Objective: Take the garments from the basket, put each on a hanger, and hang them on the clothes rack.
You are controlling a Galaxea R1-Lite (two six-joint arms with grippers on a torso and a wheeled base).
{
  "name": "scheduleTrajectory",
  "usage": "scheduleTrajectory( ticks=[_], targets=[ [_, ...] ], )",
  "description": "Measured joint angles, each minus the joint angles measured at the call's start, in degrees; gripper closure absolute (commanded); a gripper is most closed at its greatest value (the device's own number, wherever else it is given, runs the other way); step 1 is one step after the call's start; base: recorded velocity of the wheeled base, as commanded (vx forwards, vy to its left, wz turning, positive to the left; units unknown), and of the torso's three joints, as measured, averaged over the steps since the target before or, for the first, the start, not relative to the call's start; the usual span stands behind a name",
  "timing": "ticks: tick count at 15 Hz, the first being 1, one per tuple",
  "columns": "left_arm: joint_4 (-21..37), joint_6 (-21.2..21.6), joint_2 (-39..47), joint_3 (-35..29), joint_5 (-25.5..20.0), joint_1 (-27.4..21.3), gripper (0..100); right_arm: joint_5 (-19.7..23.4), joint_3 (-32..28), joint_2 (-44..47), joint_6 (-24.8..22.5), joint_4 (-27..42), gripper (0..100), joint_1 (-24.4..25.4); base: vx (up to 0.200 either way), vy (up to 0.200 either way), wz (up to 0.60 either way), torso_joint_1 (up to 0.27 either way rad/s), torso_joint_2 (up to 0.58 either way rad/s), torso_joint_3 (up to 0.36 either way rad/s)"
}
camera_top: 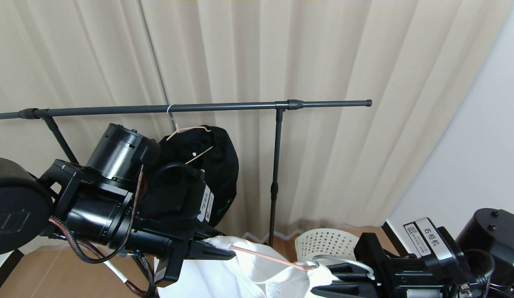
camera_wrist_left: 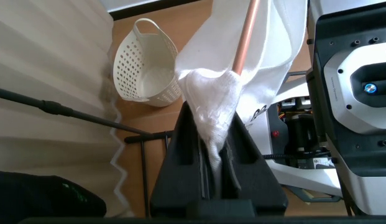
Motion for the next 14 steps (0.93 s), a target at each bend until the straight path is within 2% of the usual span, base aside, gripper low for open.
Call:
scheduleTrajectory(
  ticks=[4, 5, 14],
  targets=[
    [-0.05, -0.04, -0.04, 0.0, -0.02, 0.0, 100, 0.02, 0.1, -0.16, 0.05, 0.11, 100, -0.21, 0.0, 0.0, 0.0, 0.0, 0.0, 0.0],
    [-0.02, -0.06, -0.04, 0.0, -0.02, 0.02, 100, 0.0, 0.1, -0.1, 0.02, 0.11, 0, -0.23, 0.0, 0.0, 0.0, 0.0, 0.0, 0.0],
    [-0.35, -0.48, -0.66, 1.13, -0.13, 1.43, 100, 0.1, -0.12, 0.83, -0.02, 0.07, 0, -2.43, 0.0, 0.0, 0.0, 0.0, 0.0, 0.0]
  ],
)
